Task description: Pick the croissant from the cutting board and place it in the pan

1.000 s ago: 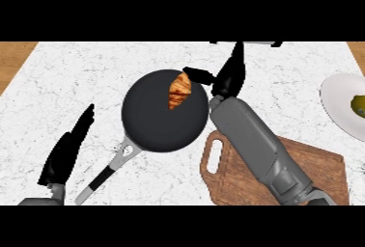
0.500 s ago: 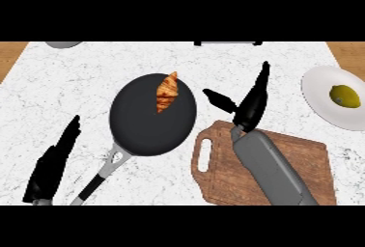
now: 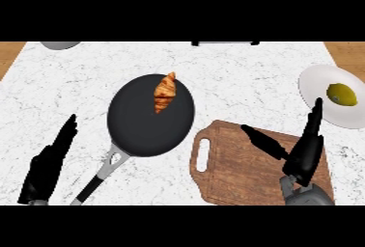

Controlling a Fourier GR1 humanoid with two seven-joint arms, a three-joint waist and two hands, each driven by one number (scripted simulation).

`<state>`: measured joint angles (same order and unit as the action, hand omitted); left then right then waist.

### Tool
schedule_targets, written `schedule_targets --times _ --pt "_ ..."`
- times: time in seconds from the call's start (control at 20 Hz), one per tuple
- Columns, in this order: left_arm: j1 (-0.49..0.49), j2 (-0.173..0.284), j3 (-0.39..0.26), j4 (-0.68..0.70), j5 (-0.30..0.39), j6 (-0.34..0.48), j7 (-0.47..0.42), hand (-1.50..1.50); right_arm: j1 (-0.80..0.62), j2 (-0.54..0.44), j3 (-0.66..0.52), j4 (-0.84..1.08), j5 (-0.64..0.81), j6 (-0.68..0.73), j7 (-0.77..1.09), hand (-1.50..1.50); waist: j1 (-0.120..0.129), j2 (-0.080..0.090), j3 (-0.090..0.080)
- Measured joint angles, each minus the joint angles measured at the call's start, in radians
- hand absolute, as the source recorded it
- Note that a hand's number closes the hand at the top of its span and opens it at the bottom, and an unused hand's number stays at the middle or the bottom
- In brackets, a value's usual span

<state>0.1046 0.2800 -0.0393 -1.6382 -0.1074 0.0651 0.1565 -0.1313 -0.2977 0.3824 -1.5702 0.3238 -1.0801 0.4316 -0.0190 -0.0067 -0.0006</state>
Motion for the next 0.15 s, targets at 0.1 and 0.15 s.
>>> schedule_targets --times 0.1,0.15 --pt "-0.011 -0.003 0.007 0.019 -0.004 -0.008 -0.016 0.00 0.074 -0.023 -0.004 -0.085 0.014 0.013 0.005 -1.50 0.004 0.002 0.000" --pt "-0.012 -0.003 0.010 0.022 -0.006 -0.015 -0.018 0.00 0.110 -0.033 -0.008 -0.117 0.006 0.020 -0.008 -1.50 0.006 0.002 0.000"
